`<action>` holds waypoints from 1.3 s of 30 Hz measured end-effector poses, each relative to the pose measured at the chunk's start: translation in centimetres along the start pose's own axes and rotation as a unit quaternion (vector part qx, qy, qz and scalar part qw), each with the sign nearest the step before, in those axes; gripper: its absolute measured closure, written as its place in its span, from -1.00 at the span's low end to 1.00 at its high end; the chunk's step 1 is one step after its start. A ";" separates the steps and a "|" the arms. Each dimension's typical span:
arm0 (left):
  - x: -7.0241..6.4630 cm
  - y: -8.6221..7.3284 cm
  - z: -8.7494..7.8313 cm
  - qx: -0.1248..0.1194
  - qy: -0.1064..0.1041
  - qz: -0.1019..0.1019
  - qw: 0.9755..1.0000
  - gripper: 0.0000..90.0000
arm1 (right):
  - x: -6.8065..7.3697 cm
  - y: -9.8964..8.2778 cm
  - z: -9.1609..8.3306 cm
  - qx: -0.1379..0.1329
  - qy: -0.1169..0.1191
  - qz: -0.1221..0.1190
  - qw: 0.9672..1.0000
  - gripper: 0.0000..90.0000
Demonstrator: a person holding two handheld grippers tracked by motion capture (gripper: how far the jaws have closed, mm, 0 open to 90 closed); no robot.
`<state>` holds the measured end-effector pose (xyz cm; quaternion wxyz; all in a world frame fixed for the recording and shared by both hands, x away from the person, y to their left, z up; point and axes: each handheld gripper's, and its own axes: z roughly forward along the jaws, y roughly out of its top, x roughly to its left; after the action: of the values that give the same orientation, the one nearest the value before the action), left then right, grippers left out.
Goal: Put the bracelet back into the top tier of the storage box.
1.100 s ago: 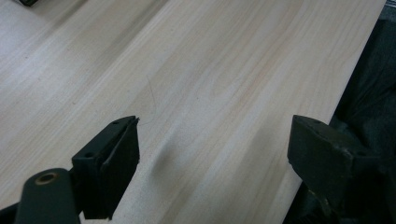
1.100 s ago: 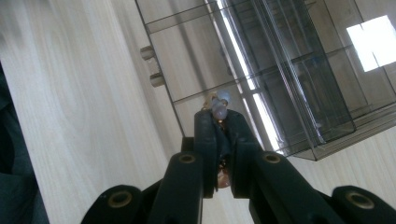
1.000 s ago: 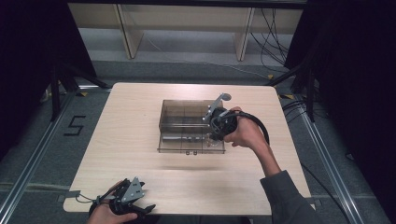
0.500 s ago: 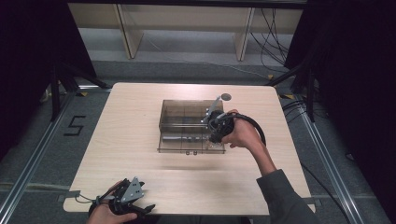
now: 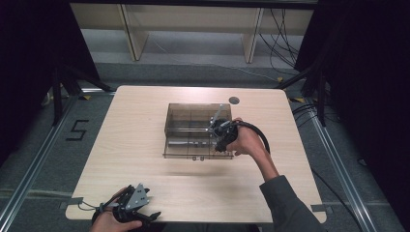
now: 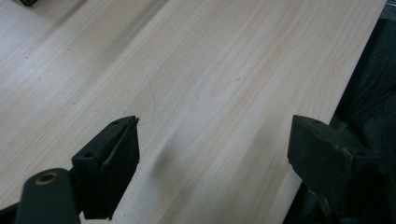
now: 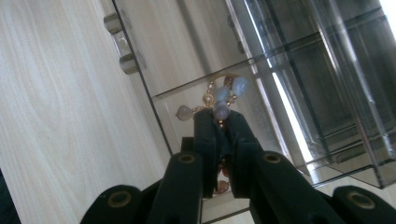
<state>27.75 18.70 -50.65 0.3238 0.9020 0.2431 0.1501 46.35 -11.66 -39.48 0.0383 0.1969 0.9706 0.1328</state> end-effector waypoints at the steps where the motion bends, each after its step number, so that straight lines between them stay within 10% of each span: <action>1: 0.0 0.0 0.0 0.000 0.000 0.001 1.000 -0.63 | 0.0 0.0 0.0 0.005 -0.001 0.003 1.000 0.89; 17: 0.2 0.0 0.0 0.004 -0.006 0.002 1.000 -0.63 | -0.2 -0.4 -0.2 0.011 -0.019 0.013 1.000 0.61; 39: 0.1 -0.1 0.1 0.000 -0.006 -0.004 1.000 -0.63 | 2.5 -2.3 -3.2 -0.087 -0.042 0.044 0.994 -0.03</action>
<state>27.83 18.74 -50.74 0.3256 0.9019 0.2450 0.1436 42.80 -13.49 -37.04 0.0898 0.2407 0.9433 0.2103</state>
